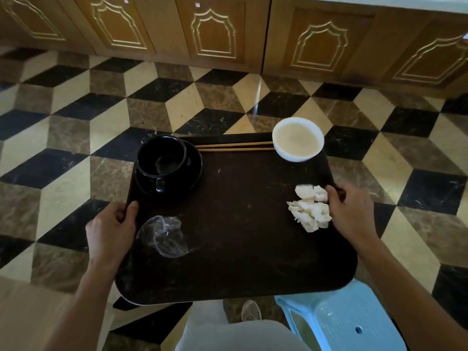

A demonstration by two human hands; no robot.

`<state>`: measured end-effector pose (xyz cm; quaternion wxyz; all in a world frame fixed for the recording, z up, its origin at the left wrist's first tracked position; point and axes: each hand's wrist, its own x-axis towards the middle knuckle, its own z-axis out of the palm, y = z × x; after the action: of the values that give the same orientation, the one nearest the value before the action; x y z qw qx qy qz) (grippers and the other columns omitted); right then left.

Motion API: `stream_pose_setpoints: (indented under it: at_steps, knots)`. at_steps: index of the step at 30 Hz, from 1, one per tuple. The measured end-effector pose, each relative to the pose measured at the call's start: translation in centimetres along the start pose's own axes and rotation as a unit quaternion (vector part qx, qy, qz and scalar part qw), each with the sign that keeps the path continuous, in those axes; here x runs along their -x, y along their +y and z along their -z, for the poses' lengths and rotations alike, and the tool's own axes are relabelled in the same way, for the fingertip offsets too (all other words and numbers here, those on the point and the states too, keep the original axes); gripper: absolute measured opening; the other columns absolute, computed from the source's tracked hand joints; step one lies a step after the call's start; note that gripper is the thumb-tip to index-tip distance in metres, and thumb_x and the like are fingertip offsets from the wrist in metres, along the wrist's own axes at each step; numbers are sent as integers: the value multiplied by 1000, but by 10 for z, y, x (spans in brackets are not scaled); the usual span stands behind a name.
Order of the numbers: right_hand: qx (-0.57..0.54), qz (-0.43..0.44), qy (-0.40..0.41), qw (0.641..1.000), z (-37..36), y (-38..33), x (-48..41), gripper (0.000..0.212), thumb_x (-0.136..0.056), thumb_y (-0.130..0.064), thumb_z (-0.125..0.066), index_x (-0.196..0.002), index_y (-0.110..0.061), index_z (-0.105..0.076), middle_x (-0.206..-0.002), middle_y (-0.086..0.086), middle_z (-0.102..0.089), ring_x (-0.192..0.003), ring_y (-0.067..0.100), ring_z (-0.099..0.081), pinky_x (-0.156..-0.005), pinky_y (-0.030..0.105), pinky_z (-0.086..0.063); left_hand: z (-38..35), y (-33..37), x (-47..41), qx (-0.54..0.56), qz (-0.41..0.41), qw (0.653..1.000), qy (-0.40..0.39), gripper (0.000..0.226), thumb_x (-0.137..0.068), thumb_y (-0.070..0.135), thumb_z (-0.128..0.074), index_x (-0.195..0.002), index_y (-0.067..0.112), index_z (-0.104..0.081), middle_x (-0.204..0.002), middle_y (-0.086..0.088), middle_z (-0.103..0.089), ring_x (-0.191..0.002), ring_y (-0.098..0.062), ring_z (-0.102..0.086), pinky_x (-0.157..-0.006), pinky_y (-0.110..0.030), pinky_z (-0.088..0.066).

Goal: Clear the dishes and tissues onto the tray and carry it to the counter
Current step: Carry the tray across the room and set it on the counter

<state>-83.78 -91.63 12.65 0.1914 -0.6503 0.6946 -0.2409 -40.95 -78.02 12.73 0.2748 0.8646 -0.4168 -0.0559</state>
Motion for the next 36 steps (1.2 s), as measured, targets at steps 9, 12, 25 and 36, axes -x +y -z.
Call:
stream_pose_setpoints:
  at_steps: [9,12,25,36]
  knots:
    - [-14,-7,1,1000,-56,-83,-85,22,-100,-25,-54,-105,-8,-68,-89,0,-62,-85,20,-58,-78,34,-41,-4,-3,-130,13,15,1000,-10,33,-96,32,-61,-73,8,-62,-62,-8,-60,-63,-30,-56,-65,-37,-41]
    - [-16,-15,7,1000,-76,-112,-111,24,-100,-25,-54,-108,-7,-67,-92,4,-66,-85,18,-56,-78,32,-39,-1,-5,-175,11,21,1000,-17,31,-97,33,-60,-77,9,-63,-62,-3,-59,-64,-28,-55,-65,-37,-41]
    - [-13,-12,9,1000,-119,-179,-216,22,-100,-24,-53,-109,-9,-67,-87,-3,-59,-84,18,-57,-74,31,-38,-22,5,-304,33,45,998,-26,27,-97,34,-58,-85,11,-66,-67,5,-57,-68,-21,-55,-65,-35,-39]
    - [2,13,12,1000,-138,-183,-330,22,-99,-25,-55,-106,-8,-67,-88,1,-64,-83,21,-58,-74,33,-40,-74,45,-383,29,41,999,0,26,-95,33,-62,-84,12,-71,-65,3,-60,-64,-20,-57,-63,-34,-43]
